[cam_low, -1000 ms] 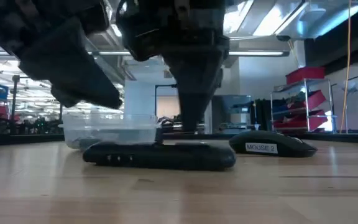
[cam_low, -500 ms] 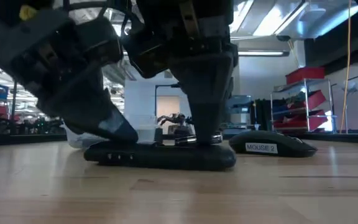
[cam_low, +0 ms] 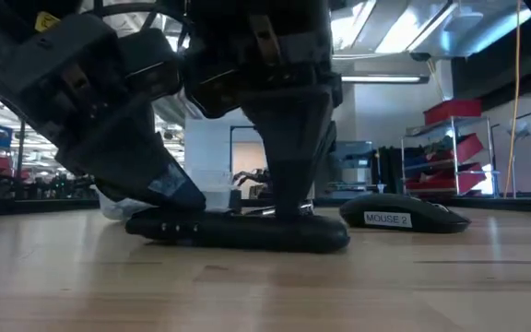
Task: Insert battery
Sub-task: Insert the silver battery into the remote control
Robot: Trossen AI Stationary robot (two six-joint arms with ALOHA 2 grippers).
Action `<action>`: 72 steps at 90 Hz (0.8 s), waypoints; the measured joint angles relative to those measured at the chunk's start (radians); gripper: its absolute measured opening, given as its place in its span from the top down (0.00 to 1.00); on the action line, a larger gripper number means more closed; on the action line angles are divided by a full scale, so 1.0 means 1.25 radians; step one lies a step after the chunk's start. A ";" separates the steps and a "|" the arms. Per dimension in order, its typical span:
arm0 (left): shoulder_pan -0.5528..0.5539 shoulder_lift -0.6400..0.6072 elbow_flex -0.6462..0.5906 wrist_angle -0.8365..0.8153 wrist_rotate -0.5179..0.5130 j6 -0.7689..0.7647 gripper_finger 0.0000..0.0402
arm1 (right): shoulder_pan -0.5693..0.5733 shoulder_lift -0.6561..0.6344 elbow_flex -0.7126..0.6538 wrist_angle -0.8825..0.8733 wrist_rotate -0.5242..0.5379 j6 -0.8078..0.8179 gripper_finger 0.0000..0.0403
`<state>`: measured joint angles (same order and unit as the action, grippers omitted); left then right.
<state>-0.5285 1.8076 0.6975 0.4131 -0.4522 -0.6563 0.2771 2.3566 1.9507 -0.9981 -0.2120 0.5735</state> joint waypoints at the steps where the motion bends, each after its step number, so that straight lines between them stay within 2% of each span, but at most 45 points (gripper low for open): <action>1: 0.000 0.000 0.000 0.000 0.000 0.000 0.81 | 0.000 0.000 0.000 0.001 0.001 0.001 1.00; 49: -0.001 0.001 0.000 -0.010 0.004 0.003 0.81 | 0.000 -0.004 -0.049 0.063 0.057 0.057 1.00; 72: -0.002 0.001 0.000 -0.014 -0.003 0.003 0.81 | 0.015 0.002 -0.005 0.017 0.084 0.065 1.00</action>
<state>-0.5304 1.8091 0.6979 0.3957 -0.4557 -0.6525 0.2958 2.3589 1.9439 -0.9763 -0.1075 0.6548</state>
